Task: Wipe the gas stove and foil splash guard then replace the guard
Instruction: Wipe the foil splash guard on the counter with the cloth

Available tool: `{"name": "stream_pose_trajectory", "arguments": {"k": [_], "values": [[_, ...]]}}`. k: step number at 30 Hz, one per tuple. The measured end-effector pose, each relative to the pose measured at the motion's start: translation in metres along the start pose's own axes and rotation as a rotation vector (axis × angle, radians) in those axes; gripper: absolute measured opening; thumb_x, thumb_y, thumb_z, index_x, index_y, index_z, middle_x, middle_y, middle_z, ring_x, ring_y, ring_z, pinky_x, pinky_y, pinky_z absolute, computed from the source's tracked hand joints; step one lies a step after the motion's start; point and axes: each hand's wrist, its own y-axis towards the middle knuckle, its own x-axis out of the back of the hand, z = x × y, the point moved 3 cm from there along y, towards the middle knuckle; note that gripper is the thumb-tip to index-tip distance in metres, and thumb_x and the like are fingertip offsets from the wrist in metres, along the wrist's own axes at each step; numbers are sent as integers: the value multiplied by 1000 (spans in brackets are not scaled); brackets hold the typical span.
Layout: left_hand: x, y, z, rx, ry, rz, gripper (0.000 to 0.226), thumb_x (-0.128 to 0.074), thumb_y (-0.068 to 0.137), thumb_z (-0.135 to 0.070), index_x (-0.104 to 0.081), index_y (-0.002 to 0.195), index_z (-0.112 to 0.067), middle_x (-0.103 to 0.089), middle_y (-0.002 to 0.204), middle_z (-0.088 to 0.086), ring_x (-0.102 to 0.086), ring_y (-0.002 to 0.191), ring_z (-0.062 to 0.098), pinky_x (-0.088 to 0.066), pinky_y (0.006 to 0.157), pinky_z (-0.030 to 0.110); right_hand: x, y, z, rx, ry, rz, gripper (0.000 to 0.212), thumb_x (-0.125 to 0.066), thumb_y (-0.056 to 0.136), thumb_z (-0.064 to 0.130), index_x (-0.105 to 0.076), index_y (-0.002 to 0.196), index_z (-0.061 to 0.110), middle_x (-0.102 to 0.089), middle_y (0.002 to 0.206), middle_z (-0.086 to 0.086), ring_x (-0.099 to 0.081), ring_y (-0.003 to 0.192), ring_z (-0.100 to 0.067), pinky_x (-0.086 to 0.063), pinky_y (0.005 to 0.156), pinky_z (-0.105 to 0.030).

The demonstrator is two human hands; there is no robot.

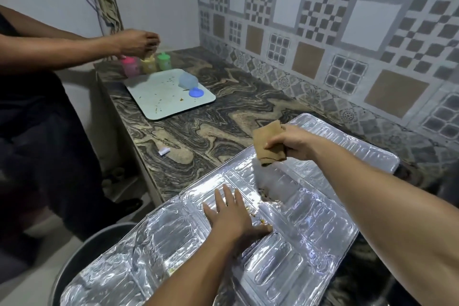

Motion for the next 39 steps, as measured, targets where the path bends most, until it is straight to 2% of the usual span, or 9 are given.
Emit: {"name": "stream_pose_trajectory", "arguments": {"k": [4, 9, 12, 17, 21, 24, 31, 35, 39], "values": [[0, 0, -1, 10, 17, 29, 136, -51, 62, -88, 19, 150, -12, 34, 154, 12, 30, 141, 37, 12, 106, 69, -14, 12, -2, 239, -685, -204, 37, -60, 82, -1, -65, 112, 20, -66, 98, -5, -60, 84, -23, -46, 62, -29], [4, 6, -1, 33, 20, 84, 136, -51, 62, -88, 19, 151, -12, 32, 155, 12, 28, 142, 38, 10, 108, 70, -65, 10, -45, 259, -1253, 116, 53, -53, 85, 6, -54, 132, 29, -59, 124, -8, -57, 112, -29, -49, 92, -38], [6, 6, -1, 31, 7, 72, 135, -52, 62, -87, 17, 151, -13, 30, 156, 11, 27, 143, 37, 8, 108, 70, -58, -10, -41, 248, -1415, 279, 51, -49, 82, 6, -63, 122, 34, -67, 117, -6, -61, 107, -26, -51, 87, -35], [10, -2, 0, 0, -8, 73, 133, -52, 65, -86, 14, 152, -11, 28, 157, 12, 24, 144, 37, 7, 109, 69, -32, -58, -52, -96, -1494, 460, 51, -43, 80, 2, -70, 111, 32, -71, 97, 3, -60, 74, -18, -46, 56, -24], [18, -14, 8, -91, -101, -41, 125, -53, 71, -80, 10, 153, -9, 26, 157, 14, 21, 145, 36, 5, 112, 65, -24, -67, -52, -298, -1387, 510, 36, -47, 85, 2, -73, 99, 23, -64, 69, 4, -55, 59, -15, -42, 52, -21], [13, -24, 33, -90, -54, -141, 115, -49, 77, -77, 8, 153, -11, 24, 158, 14, 19, 146, 34, 6, 113, 61, -15, -63, -36, -217, -1327, 502, 40, -56, 78, -4, -70, 102, 26, -64, 83, 1, -57, 75, -19, -45, 59, -25], [2, -23, 52, -97, 72, 5, 115, -37, 75, -84, 10, 153, -14, 24, 158, 12, 18, 147, 32, 7, 114, 59, -26, -22, -4, 83, -1068, 62, 24, -51, 94, 14, -66, 112, 18, -68, 100, -4, -60, 88, -20, -48, 74, -30], [6, -25, 51, -92, 99, 34, 115, -38, 75, -84, 10, 153, -16, 24, 158, 10, 17, 147, 31, 5, 115, 58, -67, -13, -45, 154, -1325, 116, 46, -50, 89, 7, -55, 130, 27, -61, 125, -9, -58, 111, -30, -49, 93, -39], [9, -25, 49, -82, 91, 41, 117, -40, 73, -85, 12, 153, -16, 26, 157, 10, 19, 147, 31, 6, 115, 59, -69, -41, -44, 172, -1545, 286, 40, -48, 88, 7, -63, 121, 23, -64, 120, -5, -60, 104, -28, -50, 83, -35]]}}
